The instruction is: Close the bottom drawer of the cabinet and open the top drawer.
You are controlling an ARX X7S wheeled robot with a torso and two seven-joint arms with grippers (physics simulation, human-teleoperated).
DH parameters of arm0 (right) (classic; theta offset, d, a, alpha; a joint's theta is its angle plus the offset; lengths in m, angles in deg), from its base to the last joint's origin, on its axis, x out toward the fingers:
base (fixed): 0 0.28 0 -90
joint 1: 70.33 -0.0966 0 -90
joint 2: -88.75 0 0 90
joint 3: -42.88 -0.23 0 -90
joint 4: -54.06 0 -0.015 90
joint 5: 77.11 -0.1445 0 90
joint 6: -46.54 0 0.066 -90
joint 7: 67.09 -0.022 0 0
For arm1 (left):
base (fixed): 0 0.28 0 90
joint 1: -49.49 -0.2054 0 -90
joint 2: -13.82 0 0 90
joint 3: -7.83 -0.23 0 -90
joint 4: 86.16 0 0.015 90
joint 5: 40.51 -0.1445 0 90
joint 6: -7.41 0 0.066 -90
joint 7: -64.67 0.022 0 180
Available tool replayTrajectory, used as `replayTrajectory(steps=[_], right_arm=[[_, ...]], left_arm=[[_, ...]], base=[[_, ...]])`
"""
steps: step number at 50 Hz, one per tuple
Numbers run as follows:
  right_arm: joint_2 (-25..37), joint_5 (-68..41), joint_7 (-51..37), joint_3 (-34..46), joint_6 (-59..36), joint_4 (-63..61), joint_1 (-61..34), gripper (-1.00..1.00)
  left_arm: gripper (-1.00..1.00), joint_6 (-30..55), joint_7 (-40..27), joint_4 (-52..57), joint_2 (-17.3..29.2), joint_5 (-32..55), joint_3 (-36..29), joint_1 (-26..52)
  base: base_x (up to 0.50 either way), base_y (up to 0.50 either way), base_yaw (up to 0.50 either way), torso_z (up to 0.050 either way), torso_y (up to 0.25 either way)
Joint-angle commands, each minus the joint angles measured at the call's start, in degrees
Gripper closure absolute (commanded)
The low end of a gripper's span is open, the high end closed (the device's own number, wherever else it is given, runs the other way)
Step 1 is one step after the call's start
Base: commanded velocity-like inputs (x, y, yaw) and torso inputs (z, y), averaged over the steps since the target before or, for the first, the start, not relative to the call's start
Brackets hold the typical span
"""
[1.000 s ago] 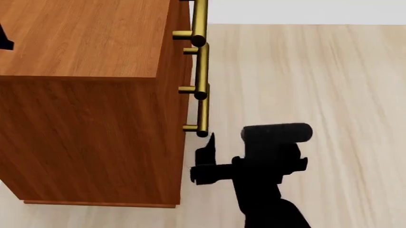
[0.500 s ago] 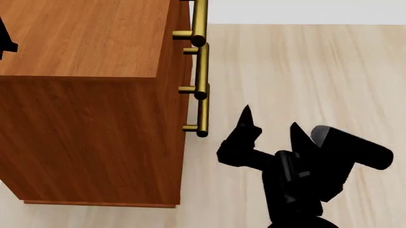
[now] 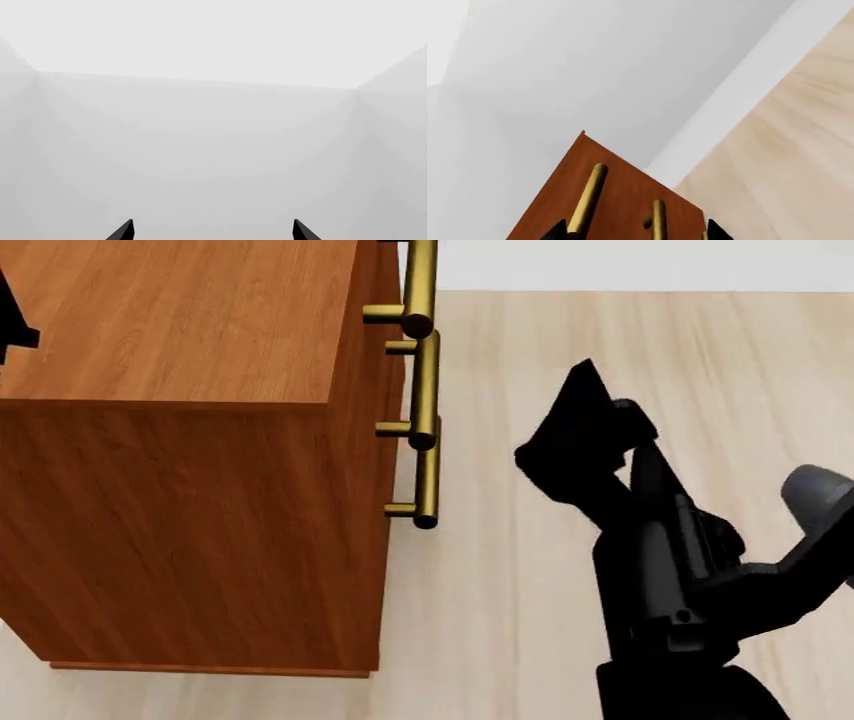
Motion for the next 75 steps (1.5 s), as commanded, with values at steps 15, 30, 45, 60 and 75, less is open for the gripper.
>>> replayTrajectory(steps=[15,30,45,60,75], right_arm=[[-4.50,-11.32,-4.49,-0.47,7.41,5.92,-5.64,-1.00],[-3.77,-10.94,-0.13,3.20,11.25,15.31,-8.62,-1.00],[-3.90,-12.47,4.62,6.95,12.91,24.20,-12.02,-1.00],[-3.66,-13.86,6.88,10.95,13.32,29.35,-15.42,-1.00],[-3.50,-14.18,9.62,14.20,14.16,36.70,-19.24,-1.00]], left_arm=[[-1.00,0.75,-0.91,0.63,0.57,1.16,0.02,0.82],[-1.00,-0.23,-0.73,-0.03,1.01,0.89,-0.08,0.35],[-1.00,-0.75,-0.77,-0.44,1.35,0.61,-0.50,0.18],[-1.00,-0.86,-1.07,-0.34,1.65,0.89,-0.57,0.23],[-1.00,-0.81,-1.34,-0.14,2.10,1.16,-0.69,0.34]], base=[[0.00,0.00,0.00,0.000,0.000],[0.00,0.00,0.00,0.000,0.000],[0.00,0.00,0.00,0.000,0.000],[0.00,0.00,0.00,0.000,0.000],[0.00,0.00,0.00,0.000,0.000]])
